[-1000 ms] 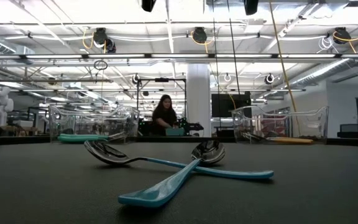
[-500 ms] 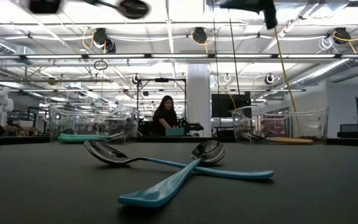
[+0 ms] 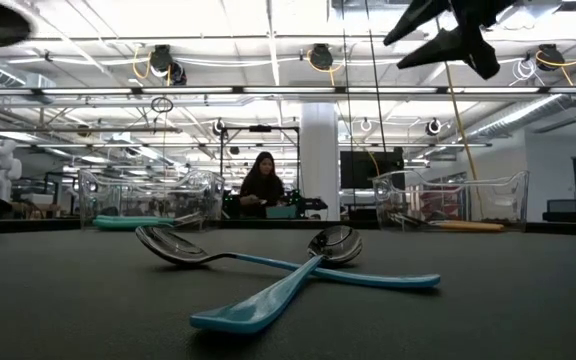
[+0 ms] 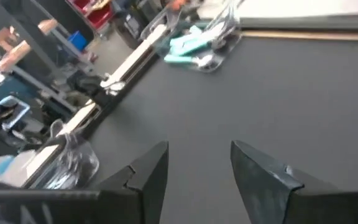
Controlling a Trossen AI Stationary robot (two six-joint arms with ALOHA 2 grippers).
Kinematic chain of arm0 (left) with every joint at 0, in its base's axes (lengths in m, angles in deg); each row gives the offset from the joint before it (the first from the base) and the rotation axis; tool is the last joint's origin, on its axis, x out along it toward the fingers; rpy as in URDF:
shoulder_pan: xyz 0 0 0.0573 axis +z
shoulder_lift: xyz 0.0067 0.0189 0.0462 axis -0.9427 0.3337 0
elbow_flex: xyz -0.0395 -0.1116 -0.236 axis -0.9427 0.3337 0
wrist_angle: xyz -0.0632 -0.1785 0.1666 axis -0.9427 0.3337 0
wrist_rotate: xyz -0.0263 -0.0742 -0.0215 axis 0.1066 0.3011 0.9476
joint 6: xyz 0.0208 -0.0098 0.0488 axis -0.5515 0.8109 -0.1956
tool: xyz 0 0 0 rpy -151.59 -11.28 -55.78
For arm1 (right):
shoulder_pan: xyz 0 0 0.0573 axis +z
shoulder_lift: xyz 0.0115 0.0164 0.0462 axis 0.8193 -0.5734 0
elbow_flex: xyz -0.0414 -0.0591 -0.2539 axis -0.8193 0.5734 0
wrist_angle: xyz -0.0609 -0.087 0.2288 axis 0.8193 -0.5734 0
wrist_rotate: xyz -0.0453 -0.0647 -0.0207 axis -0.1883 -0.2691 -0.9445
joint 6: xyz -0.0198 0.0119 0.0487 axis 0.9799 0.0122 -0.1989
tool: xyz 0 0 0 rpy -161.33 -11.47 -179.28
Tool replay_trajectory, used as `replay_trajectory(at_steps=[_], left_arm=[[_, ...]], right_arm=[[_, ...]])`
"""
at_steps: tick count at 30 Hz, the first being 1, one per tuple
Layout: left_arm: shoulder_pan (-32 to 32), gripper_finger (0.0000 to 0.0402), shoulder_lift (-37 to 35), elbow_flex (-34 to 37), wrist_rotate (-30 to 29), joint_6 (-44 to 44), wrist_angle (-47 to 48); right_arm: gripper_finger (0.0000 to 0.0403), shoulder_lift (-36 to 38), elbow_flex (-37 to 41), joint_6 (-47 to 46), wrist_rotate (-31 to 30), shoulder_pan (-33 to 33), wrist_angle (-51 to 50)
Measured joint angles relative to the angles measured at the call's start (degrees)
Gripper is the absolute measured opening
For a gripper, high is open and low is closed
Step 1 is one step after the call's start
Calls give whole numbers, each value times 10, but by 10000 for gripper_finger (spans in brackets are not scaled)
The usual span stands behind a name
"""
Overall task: Sort silverware by color (type)
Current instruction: Put the blue spoon into the bottom transparent bin
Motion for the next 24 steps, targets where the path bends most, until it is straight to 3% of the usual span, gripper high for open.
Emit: replay_trajectory(at_steps=[6, 11, 19, 24], left_arm=[[-61, 2, 49, 0, 106, 46, 34], [-51, 21, 93, 0, 176, 80, 8], [-17, 143, 111, 0, 185, 94, -23], [8, 197, 80, 0, 118, 64, -58]], right_arm=[[171, -3, 0, -31, 30, 0, -11], [171, -3, 0, -52, 30, 0, -6], [171, -3, -1, -22, 31, 0, 33], [171, -6, -1, 34, 45, 8, 80]])
